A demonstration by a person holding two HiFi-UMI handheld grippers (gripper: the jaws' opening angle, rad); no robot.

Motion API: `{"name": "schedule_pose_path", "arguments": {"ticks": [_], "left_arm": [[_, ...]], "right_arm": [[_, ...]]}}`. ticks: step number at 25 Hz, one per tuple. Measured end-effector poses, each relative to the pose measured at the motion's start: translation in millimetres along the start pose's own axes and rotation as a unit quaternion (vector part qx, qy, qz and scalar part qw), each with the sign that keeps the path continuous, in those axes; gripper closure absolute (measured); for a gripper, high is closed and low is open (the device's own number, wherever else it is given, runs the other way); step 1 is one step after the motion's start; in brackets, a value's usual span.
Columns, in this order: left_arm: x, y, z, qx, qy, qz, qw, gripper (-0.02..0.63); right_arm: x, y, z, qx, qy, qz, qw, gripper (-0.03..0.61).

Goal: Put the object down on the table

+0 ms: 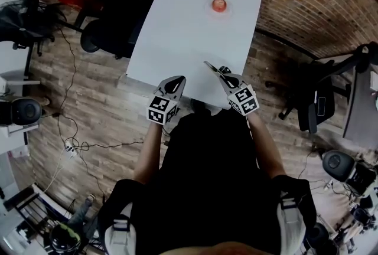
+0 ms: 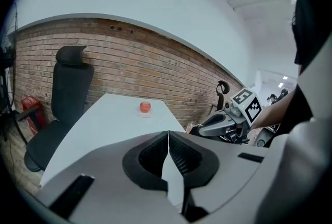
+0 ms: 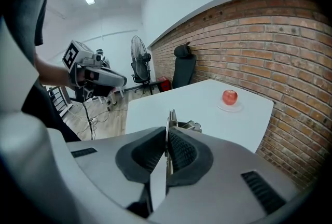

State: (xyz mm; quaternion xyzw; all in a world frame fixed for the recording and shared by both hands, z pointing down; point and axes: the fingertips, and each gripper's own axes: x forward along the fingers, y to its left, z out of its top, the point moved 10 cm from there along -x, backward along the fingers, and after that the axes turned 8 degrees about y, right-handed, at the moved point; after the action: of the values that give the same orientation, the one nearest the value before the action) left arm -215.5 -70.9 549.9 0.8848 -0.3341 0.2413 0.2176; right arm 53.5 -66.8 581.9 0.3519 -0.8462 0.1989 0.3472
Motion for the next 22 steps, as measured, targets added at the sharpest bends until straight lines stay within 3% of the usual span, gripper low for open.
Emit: {"name": "schedule_pose_path", "arguments": {"ticks": [7,22], "left_arm": [[7,6,-5,-0.021,0.001,0.009,0.9997,0.592],[18,17,1,-0.028,0.015,0.024,0.9992,0.592]], "right_arm": [[13,-6,5,-0.021,0.013,0.012,1.0,0.571],[45,-45,4,-0.006,0.032,0.024,0.999,0.571]]}}
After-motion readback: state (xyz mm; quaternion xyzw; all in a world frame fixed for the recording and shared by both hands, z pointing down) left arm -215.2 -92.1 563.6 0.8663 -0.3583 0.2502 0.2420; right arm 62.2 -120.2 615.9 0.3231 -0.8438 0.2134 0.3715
